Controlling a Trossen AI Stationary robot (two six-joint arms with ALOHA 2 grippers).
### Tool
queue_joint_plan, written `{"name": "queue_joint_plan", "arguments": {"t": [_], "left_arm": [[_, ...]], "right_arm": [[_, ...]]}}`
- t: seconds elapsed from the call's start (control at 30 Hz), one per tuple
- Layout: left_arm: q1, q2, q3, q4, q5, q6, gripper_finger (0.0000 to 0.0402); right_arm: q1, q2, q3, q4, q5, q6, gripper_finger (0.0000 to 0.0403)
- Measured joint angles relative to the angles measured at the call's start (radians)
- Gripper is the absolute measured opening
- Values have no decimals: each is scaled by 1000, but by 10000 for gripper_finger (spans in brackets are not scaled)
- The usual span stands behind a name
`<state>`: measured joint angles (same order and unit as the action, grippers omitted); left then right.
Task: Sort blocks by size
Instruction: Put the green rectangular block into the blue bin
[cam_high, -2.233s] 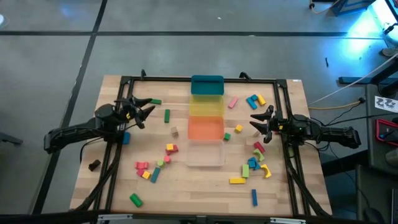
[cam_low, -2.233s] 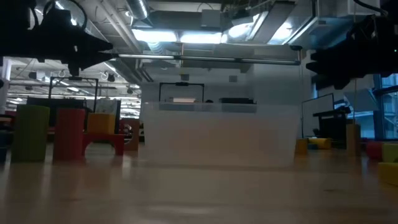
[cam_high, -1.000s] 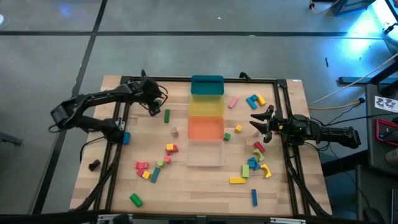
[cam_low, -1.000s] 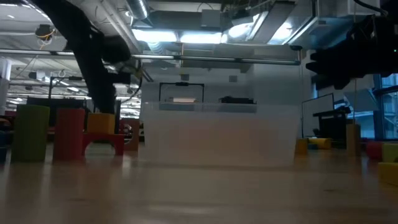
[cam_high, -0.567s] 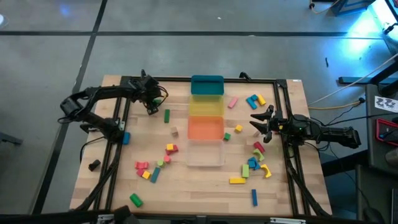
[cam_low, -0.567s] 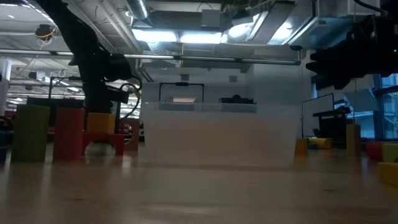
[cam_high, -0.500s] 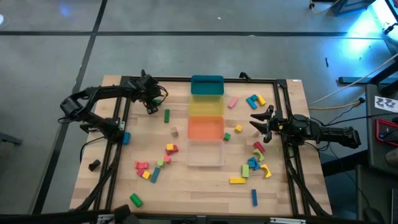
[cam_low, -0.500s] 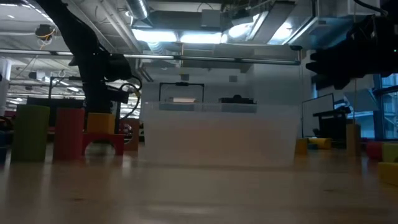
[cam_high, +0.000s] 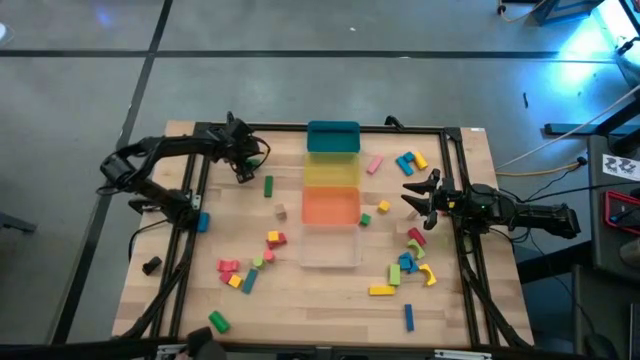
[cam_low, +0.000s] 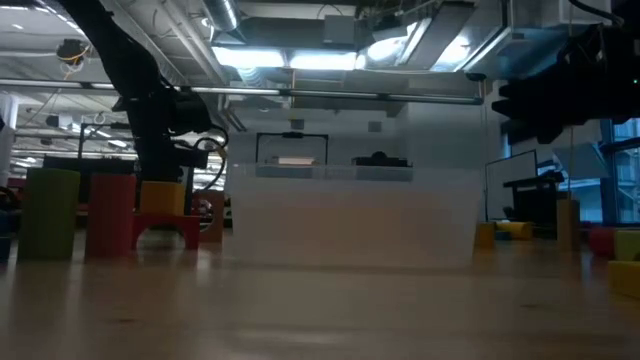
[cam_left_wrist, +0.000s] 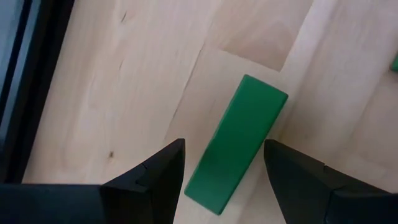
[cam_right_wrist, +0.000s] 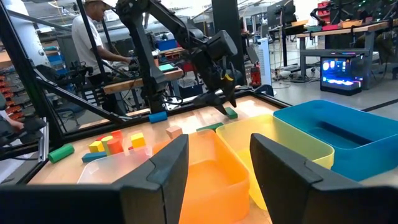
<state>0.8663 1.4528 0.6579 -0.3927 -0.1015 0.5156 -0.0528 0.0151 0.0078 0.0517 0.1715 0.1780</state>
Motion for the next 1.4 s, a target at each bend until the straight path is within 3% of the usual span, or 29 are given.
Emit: {"name": "queue_joint_plan", "arguments": {"t": [0.23,0.57,0.87,1.3,1.4], "left_arm": [[-2,31,0,40,25,18,196],[1,36,3,16,73,-24,83],[1,75,5,15,88,-157,85],[0,46,90,110,336,-374,90],[-13,47,104,212,380,-414,93]], "right_arm": [[0,0,0,0,0,0,172],[0,0,0,0,-1,0,172],[0,0,0,-1,-1,0,172],[0,0,0,0,0,0,172],[0,0,0,0,0,0,172]]}}
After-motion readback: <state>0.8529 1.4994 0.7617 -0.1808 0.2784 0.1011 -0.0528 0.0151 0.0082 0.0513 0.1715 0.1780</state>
